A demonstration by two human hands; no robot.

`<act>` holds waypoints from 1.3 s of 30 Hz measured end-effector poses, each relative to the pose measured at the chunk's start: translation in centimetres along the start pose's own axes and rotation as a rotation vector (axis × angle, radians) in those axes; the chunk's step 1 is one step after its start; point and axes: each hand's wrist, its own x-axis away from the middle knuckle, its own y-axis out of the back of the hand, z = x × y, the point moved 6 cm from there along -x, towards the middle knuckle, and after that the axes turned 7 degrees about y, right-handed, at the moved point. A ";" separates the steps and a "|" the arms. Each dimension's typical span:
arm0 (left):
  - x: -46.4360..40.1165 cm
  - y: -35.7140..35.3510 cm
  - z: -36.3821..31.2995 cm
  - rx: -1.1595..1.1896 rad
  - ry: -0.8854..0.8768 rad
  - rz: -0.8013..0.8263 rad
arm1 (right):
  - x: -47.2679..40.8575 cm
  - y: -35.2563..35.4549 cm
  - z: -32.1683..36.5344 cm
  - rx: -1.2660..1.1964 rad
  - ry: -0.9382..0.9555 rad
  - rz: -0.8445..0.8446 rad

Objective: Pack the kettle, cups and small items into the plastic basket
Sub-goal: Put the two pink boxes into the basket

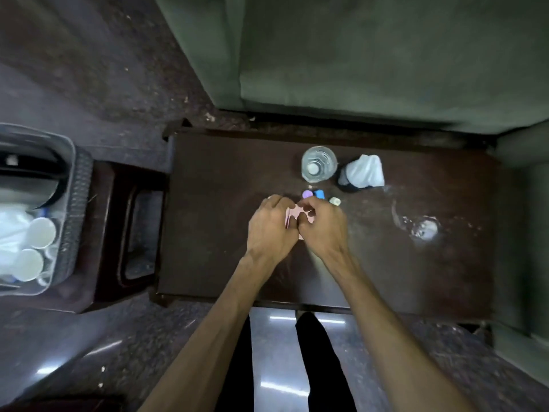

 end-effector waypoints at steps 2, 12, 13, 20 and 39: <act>0.5 -2.4 -1.2 -0.029 0.022 0.026 | 0.5 0.8 -2.8 -0.016 -0.062 -0.006; 1.1 -4.7 4.4 0.022 0.470 -0.195 | 1.1 -3.0 -10.1 -0.200 -0.368 0.054; 0.7 -4.6 5.2 0.017 0.474 -0.195 | 0.8 -3.6 -10.1 -0.214 -0.372 0.066; -2.0 -5.9 9.1 0.149 0.540 0.023 | -0.7 -5.7 -9.3 -0.172 -0.388 0.071; 1.6 14.3 22.8 0.441 0.614 -0.412 | -2.1 -12.9 13.6 -0.244 -0.030 0.141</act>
